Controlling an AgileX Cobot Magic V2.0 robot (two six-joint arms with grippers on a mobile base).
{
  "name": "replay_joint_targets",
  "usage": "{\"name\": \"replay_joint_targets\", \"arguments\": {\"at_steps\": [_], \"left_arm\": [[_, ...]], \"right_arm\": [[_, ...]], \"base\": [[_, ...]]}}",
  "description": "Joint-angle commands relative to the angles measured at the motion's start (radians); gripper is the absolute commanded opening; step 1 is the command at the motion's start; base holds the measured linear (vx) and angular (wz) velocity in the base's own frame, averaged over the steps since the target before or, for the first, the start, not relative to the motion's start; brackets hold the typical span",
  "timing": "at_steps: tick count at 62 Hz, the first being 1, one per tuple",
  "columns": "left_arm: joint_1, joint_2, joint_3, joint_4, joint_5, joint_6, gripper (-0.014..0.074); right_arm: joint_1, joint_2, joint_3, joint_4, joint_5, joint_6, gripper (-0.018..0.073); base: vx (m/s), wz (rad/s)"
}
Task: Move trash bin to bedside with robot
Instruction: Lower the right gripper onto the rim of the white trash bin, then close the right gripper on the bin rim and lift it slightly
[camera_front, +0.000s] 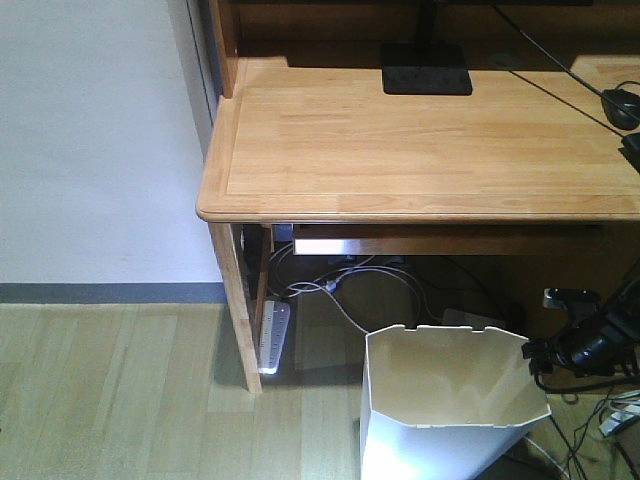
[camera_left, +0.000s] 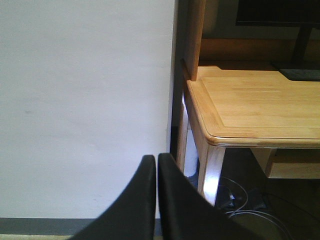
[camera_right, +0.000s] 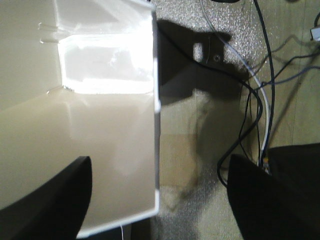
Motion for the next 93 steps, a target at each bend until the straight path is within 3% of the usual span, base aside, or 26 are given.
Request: {"name": "replay_joint_targets", "arguments": {"at_steps": [1, 18, 32, 57, 63, 70, 81, 93], "left_arm": [[-0.003, -0.010, 0.029, -0.004, -0.069, -0.008, -0.0006], [-0.003, -0.010, 0.029, -0.004, -0.069, -0.008, -0.0006], [-0.003, -0.010, 0.029, -0.004, -0.069, -0.008, -0.0006], [-0.003, -0.010, 0.029, -0.004, -0.069, -0.008, -0.0006], [-0.003, -0.010, 0.029, -0.004, -0.069, -0.008, -0.0006], [-0.003, -0.010, 0.029, -0.004, -0.069, -0.008, -0.0006], [-0.003, -0.010, 0.029, -0.004, -0.069, -0.008, -0.0006], [-0.003, -0.010, 0.029, -0.004, -0.069, -0.008, -0.0006]], "right_arm": [[-0.005, -0.011, -0.070, 0.004, 0.008, -0.009, 0.0541], [0.000, 0.108, -0.249, -0.003, 0.083, -0.025, 0.0541], [0.048, 0.204, -0.368, -0.005, 0.123, -0.020, 0.0541], [0.065, 0.307, -0.475, -0.033, 0.160, 0.097, 0.0483], [0.065, 0.311, -0.475, -0.046, 0.159, 0.097, 0.0435], [0.065, 0.319, -0.475, -0.049, 0.179, 0.097, 0.0316], [0.065, 0.319, -0.475, -0.046, 0.213, 0.096, -0.0013], [0.065, 0.303, -0.467, 0.044, 0.277, -0.019, -0.0013]], "base": [[0.00, 0.00], [0.00, 0.00], [0.00, 0.00], [0.00, 0.00], [0.00, 0.00], [0.00, 0.00], [0.00, 0.00], [0.00, 0.00]]}}
